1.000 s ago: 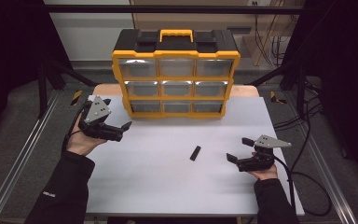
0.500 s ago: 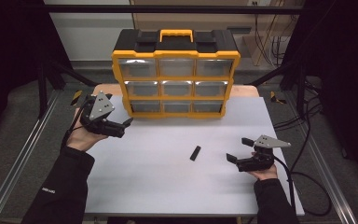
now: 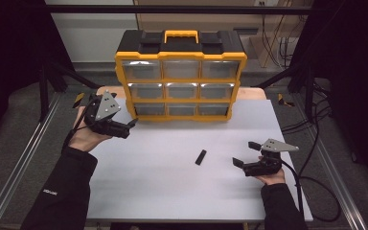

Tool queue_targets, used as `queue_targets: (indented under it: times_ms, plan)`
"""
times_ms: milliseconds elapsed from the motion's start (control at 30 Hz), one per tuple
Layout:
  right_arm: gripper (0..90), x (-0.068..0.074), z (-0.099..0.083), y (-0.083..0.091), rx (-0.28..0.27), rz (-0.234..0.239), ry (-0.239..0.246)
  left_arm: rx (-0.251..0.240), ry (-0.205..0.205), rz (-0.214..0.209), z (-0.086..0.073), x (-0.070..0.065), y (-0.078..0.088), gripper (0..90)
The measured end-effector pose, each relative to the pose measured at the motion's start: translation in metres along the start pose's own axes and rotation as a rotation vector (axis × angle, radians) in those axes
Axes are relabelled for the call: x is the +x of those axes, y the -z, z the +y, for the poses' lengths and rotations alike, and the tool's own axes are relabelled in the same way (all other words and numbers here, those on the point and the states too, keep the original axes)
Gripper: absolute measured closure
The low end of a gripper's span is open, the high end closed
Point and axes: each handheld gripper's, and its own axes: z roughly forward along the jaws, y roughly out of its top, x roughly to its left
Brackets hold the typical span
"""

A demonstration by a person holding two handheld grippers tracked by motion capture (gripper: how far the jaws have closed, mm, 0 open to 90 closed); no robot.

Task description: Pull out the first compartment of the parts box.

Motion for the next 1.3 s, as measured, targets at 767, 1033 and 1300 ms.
queue_targets:
  times_ms: [767, 1033, 1300]
  plan:
    - [1.2, 0.0, 0.0, 0.0, 0.001, 0.0, 0.001, 0.007, -0.072, 0.035, 0.012, 0.009, -0.007, 0.5]
    - [1.1, 0.0, 0.0, 0.0, 0.002, -0.001, 0.001, 0.014, -0.108, 0.064, 0.016, 0.012, -0.011, 0.5]
    - [1.1, 0.0, 0.0, 0.0, 0.0, 0.0, -0.001, -0.001, -0.134, 0.089, 0.02, 0.016, -0.015, 0.5]
